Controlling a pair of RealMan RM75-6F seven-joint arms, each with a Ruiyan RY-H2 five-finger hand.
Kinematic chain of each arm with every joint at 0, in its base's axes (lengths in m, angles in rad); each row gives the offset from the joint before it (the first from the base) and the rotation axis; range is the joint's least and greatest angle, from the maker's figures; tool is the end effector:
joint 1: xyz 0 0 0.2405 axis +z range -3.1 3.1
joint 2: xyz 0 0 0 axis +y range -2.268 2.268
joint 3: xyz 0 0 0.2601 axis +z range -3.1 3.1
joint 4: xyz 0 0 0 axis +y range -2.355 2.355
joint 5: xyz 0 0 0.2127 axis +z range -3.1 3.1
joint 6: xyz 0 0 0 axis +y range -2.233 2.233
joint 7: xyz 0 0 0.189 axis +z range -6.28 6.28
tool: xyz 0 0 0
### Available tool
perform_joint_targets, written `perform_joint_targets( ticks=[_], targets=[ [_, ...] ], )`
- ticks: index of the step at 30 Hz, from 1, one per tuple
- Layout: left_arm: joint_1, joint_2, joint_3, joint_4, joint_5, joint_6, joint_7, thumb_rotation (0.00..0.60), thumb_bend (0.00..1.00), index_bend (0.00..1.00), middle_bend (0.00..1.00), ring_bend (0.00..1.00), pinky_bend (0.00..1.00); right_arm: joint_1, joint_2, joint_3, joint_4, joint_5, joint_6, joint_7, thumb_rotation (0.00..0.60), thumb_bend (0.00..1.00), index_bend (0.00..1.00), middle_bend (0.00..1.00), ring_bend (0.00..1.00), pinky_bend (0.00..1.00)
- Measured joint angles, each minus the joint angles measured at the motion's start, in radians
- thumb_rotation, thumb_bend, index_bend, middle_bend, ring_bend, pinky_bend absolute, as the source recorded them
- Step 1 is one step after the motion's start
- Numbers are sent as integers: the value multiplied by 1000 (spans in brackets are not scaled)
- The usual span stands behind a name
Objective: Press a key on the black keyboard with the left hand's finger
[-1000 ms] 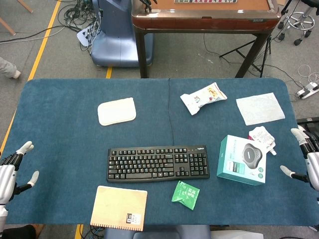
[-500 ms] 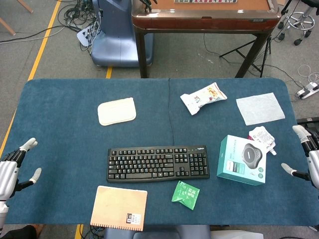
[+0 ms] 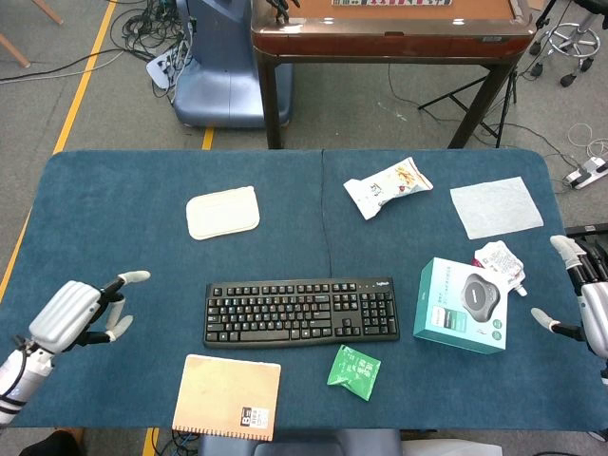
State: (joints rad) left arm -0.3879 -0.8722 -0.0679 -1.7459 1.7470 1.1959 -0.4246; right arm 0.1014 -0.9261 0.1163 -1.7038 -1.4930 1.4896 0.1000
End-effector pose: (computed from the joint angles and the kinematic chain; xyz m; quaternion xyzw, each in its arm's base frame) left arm -0.2104 0.2925 0.1577 -0.7124 -0.4096 -0.4493 0.3505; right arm -0.2951 -0.2441 0.2238 0.5839 -0.3594 0.4203 0.5944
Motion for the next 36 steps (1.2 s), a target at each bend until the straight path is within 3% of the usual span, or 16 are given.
perform_joint_targets(
  ticks=[5,9,16,23,36],
  targets=[
    [-125,21,8,-16,57,-127,-58,600,679,271,992,1000,1000,10,-1,2,-8,3,-13,-12,600,106,53,129,84,68],
    [-209,19,10,-32,78,-223,-77,600,763,279,1000,1000,1000,15,-3,2,-12,3,-20,-17,600,105,53,129,84,68],
    [-330,-23,10,-58,61,-393,-40,600,776,232,1000,1000,1000,16,-1,0,-15,8,-26,-22,600,105,53,129,83,68],
    [-423,-86,5,-68,-31,-540,47,600,776,140,1000,1000,1000,20,-7,-3,-10,13,-38,-23,600,106,53,130,83,68],
    [-525,-225,-15,-20,-237,-688,257,600,775,140,1000,1000,1000,33,-20,-5,3,16,-56,-19,600,106,53,129,83,68]
  ],
)
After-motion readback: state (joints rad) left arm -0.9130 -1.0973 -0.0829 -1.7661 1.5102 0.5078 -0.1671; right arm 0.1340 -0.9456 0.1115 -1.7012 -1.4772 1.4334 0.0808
